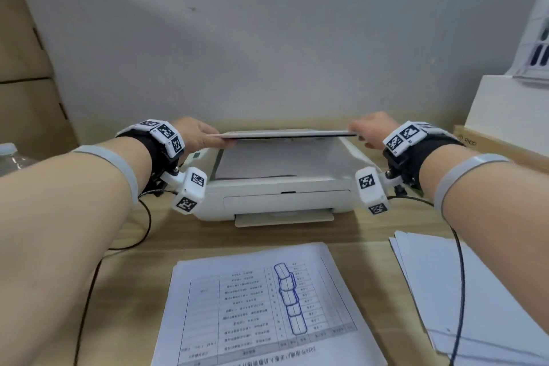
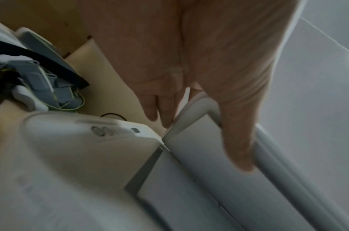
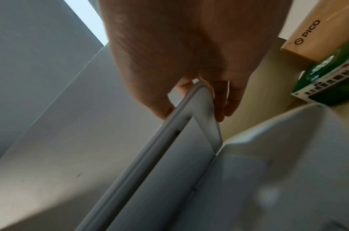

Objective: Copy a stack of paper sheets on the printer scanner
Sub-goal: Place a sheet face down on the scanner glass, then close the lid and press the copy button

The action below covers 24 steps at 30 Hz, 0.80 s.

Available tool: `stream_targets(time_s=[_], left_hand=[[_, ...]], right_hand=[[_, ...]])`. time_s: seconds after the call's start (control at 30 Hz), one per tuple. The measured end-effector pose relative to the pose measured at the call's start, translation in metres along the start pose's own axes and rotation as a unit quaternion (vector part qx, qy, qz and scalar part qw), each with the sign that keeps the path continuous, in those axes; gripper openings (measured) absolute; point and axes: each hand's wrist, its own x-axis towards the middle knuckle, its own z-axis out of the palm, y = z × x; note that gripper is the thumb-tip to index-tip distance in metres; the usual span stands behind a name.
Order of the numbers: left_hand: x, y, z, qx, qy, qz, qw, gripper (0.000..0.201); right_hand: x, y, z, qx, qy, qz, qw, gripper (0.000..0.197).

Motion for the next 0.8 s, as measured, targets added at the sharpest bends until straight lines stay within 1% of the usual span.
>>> stream_targets(time_s=[0.1, 0.2, 0.27, 0.37, 0.43, 0.47, 0.53, 0.6, 0.67, 0.73, 0.8], left_hand=[[-0.009, -0.009, 0.014, 0.052, -0.016, -0.029, 0.998, 0.076], [-0.015, -0.014, 0.023, 0.095, -0.062, -0.049, 0.992, 0.086], [-0.016, -0.017, 0.024, 0.091, -0.072, -0.056, 0.992, 0.081], [-0.007, -0.024, 0.028, 0.081, -0.026, -0.072, 0.994, 0.057], [0.002, -0.030, 0.031, 0.089, 0.014, -0.085, 0.992, 0.043], [0.007, -0.035, 0.030, 0.095, 0.030, -0.092, 0.991, 0.043], [0.013, -0.046, 0.031, 0.080, 0.041, -0.108, 0.990, 0.049], [0.014, -0.055, 0.033, 0.053, 0.025, -0.116, 0.992, 0.060], [0.016, -0.063, 0.037, 0.029, 0.017, -0.103, 0.994, 0.068], [0.020, -0.068, 0.040, -0.013, 0.037, -0.095, 0.995, 0.069], [0.022, -0.071, 0.043, -0.023, 0.058, -0.083, 0.995, 0.066]], right_hand=[[-0.018, 0.010, 0.012, -0.102, -0.018, 0.011, 0.995, 0.022], [-0.026, 0.013, 0.023, -0.175, -0.036, 0.005, 0.984, 0.021], [-0.025, 0.011, 0.030, -0.232, -0.060, -0.001, 0.971, 0.027], [-0.024, -0.002, 0.047, -0.309, -0.120, -0.016, 0.943, 0.033], [-0.029, -0.016, 0.060, -0.318, -0.137, -0.051, 0.937, 0.035], [-0.031, -0.021, 0.069, -0.317, -0.143, -0.070, 0.935, 0.037], [-0.031, -0.028, 0.087, -0.308, -0.153, -0.100, 0.934, 0.040], [-0.030, -0.036, 0.104, -0.290, -0.159, -0.120, 0.936, 0.042], [-0.026, -0.042, 0.118, -0.298, -0.166, -0.135, 0.930, 0.046], [-0.022, -0.048, 0.127, -0.315, -0.177, -0.145, 0.921, 0.050], [-0.018, -0.053, 0.136, -0.323, -0.185, -0.152, 0.916, 0.055]])
